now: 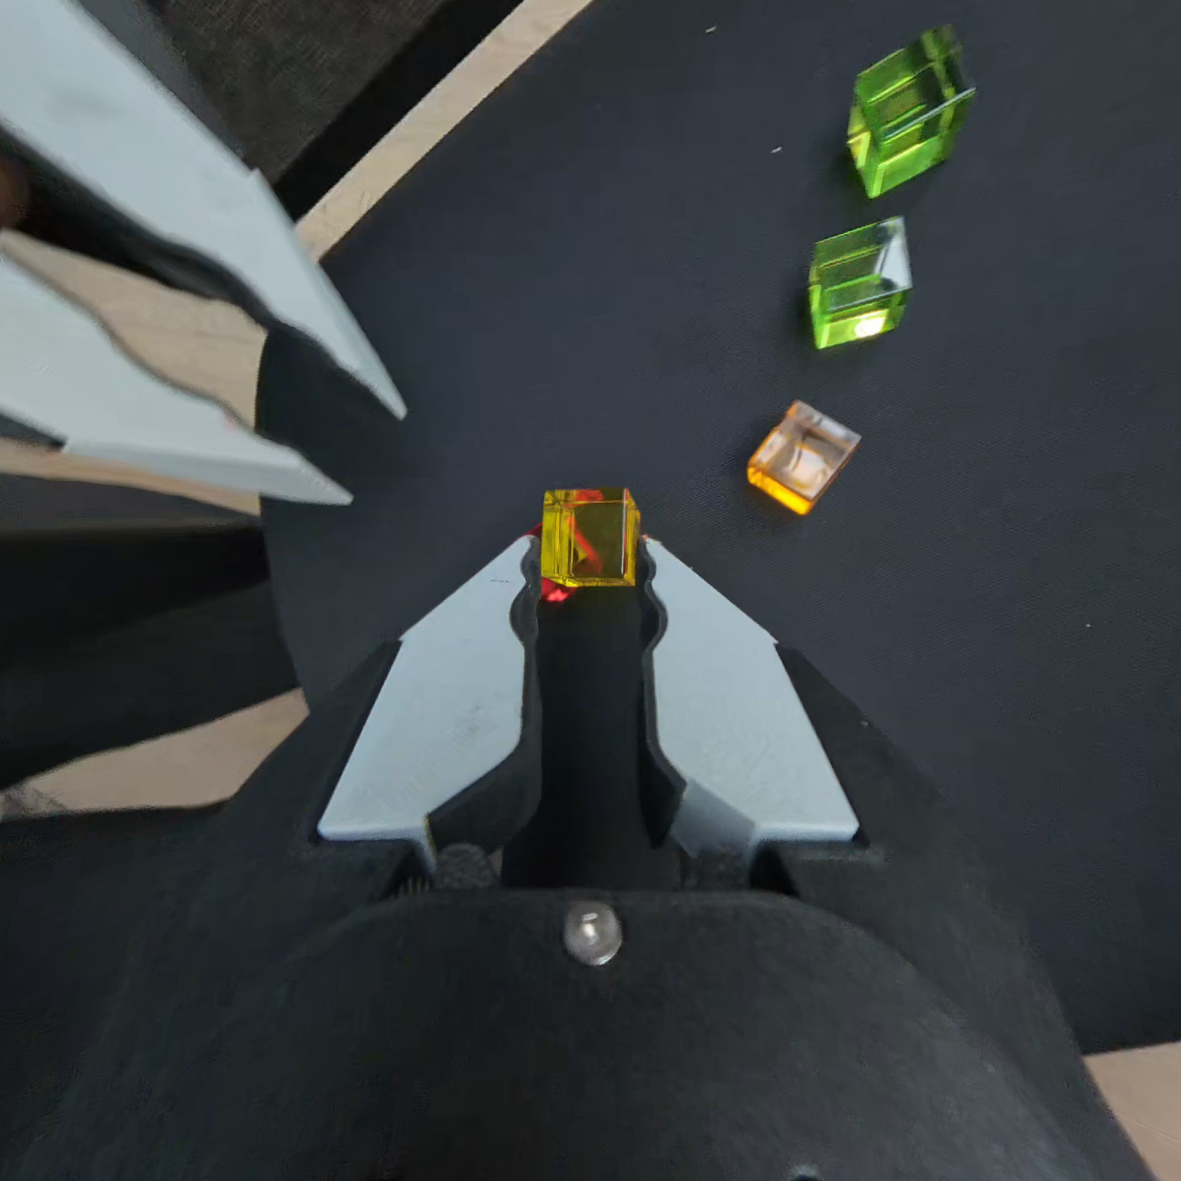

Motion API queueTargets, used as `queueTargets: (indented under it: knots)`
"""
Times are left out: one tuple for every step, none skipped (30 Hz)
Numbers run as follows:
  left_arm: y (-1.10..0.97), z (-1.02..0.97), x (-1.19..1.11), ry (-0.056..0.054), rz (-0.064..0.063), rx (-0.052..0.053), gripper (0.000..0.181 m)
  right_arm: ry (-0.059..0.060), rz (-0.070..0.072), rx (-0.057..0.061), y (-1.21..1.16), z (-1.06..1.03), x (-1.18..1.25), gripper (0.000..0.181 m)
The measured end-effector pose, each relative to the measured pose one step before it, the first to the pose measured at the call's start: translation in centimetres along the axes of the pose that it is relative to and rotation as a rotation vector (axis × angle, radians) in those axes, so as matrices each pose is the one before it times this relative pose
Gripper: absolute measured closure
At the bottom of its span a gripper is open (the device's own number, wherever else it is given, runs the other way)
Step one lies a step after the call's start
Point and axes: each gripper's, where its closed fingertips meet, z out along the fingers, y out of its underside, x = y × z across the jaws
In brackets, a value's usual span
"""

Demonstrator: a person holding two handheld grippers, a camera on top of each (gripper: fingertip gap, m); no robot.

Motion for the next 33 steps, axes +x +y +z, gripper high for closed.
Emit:
queueTargets:
  knots:
    - [0.028, 0.037, 0.039, -0.0005, 0.0023, 0.0022, 0.156, -0.0078, -0.0333, -0.0127, 0.344, -0.276, -0.496, 0.154]
    - [-0.070, 0.027, 0.057, 0.0013, 0.0003, 0.0052, 0.156, -0.0096, -0.0313, -0.0083, 0.219, -0.177, -0.471, 0.154]
    - [-0.112, 0.023, 0.015, 0.0020, -0.0013, 0.0059, 0.156, -0.0137, -0.0251, -0.0081, 0.134, -0.072, -0.474, 0.154]
    - [-0.078, 0.036, -0.016, 0.0020, -0.0028, 0.0029, 0.156, -0.0128, -0.0211, -0.0117, 0.108, 0.054, -0.390, 0.154]
    - [0.039, 0.058, -0.039, 0.0021, -0.0042, -0.0032, 0.156, -0.0077, -0.0221, -0.0131, 0.105, 0.152, -0.278, 0.154]
    - [0.069, 0.045, -0.073, -0.0005, -0.0043, -0.0033, 0.156, 0.0002, -0.0210, -0.0122, 0.086, 0.223, -0.121, 0.155]
    - [0.035, 0.034, -0.012, 0.0017, -0.0030, 0.0012, 0.155, 0.0030, -0.0146, -0.0092, 0.043, 0.255, -0.028, 0.154]
    - [0.012, 0.016, 0.035, 0.0039, -0.0027, 0.0018, 0.155, -0.0014, -0.0060, -0.0042, -0.006, 0.254, -0.036, 0.154]
    - [0.047, 0.014, 0.023, 0.0028, -0.0016, -0.0014, 0.155, -0.0067, 0.0012, -0.0022, 0.006, 0.280, -0.074, 0.155]
    - [0.040, 0.023, 0.019, 0.0017, -0.0005, -0.0026, 0.155, -0.0076, 0.0038, -0.0058, 0.113, 0.295, -0.070, 0.154]
    - [0.017, 0.030, 0.031, 0.0022, 0.0009, -0.0007, 0.155, -0.0038, 0.0028, -0.0071, 0.182, 0.265, -0.025, 0.155]
    - [0.011, 0.018, 0.044, 0.0018, 0.0018, -0.0011, 0.155, 0.0007, 0.0015, -0.0012, 0.096, 0.189, 0.021, 0.155]
    - [0.009, 0.019, 0.025, 0.0007, 0.0022, -0.0010, 0.155, 0.0019, 0.0033, 0.0057, -0.035, 0.056, 0.029, 0.155]
    - [-0.025, -0.012, 0.009, 0.0001, 0.0028, 0.0007, 0.155, 0.0025, 0.0043, 0.0034, -0.038, -0.014, 0.035, 0.155]
    - [-0.034, -0.009, 0.012, 0.0003, 0.0020, 0.0021, 0.156, 0.0032, 0.0017, -0.0004, 0.015, -0.034, 0.044, 0.155]
    - [-0.048, 0.003, 0.036, 0.0023, 0.0004, 0.0029, 0.155, 0.0044, 0.0003, 0.0005, 0.016, -0.039, 0.046, 0.155]
    - [-0.015, 0.011, 0.012, 0.0014, -0.0018, 0.0017, 0.155, 0.0040, 0.0018, 0.0020, -0.013, -0.054, 0.054, 0.153]
    - [0.014, 0.022, -0.029, 0.0000, -0.0022, -0.0001, 0.155, 0.0026, 0.0036, 0.0015, -0.025, -0.055, 0.043, 0.152]
    - [0.023, 0.021, -0.010, 0.0007, -0.0020, -0.0009, 0.155, 0.0022, 0.0044, -0.0003, -0.004, -0.037, 0.052, 0.151]
    - [0.005, -0.001, -0.012, 0.0003, -0.0012, -0.0005, 0.155, 0.0037, 0.0040, 0.0002, -0.012, -0.054, 0.069, 0.150]
    - [-0.003, -0.002, -0.015, -0.0004, 0.0001, 0.0004, 0.155, 0.0008, 0.0029, 0.0031, -0.064, -0.100, 0.007, 0.149]
    - [0.000, -0.015, 0.026, 0.0008, 0.0006, 0.0000, 0.156, -0.0041, 0.0029, 0.0064, -0.141, -0.180, -0.093, 0.148]
    - [0.005, -0.010, -0.001, -0.0005, 0.0009, -0.0008, 0.155, -0.0042, 0.0056, 0.0147, -0.271, -0.316, -0.111, 0.147]
    - [0.025, -0.015, 0.000, -0.0009, 0.0010, -0.0009, 0.155, 0.0004, 0.0122, 0.0275, -0.473, -0.463, 0.004, 0.148]
    - [0.010, -0.009, -0.005, 0.0000, -0.0006, -0.0006, 0.155, 0.0077, 0.0203, 0.0375, -0.617, -0.617, 0.224, 0.148]
    - [-0.010, -0.016, -0.007, 0.0003, -0.0015, 0.0009, 0.155, 0.0188, 0.0301, 0.0434, -0.710, -0.728, 0.582, 0.149]
    - [-0.014, -0.001, -0.010, -0.0002, -0.0021, 0.0021, 0.155, 0.0315, 0.0413, 0.0464, -0.740, -0.738, 1.012, 0.150]
    - [-0.013, 0.017, 0.000, 0.0012, -0.0024, 0.0019, 0.156, 0.0401, 0.0506, 0.0386, -0.634, -0.555, 1.416, 0.150]
    - [0.007, 0.033, 0.003, 0.0011, -0.0020, 0.0001, 0.156, 0.0442, 0.0548, 0.0123, -0.308, -0.174, 1.683, 0.147]
    - [0.010, 0.050, 0.006, 0.0005, -0.0010, -0.0010, 0.156, 0.0459, 0.0560, -0.0231, 0.132, 0.291, 1.766, 0.143]
    - [-0.005, 0.023, -0.012, -0.0006, -0.0002, -0.0005, 0.156, 0.0338, 0.0432, -0.0373, 0.230, 0.614, 1.408, 0.140]
    - [-0.012, -0.001, 0.007, 0.0000, 0.0008, 0.0005, 0.156, 0.0196, 0.0156, -0.0234, -0.073, 0.673, 0.881, 0.138]
    - [0.005, 0.003, 0.014, 0.0004, 0.0006, 0.0001, 0.156, 0.0172, -0.0036, -0.0163, -0.206, 0.700, 0.504, 0.135]
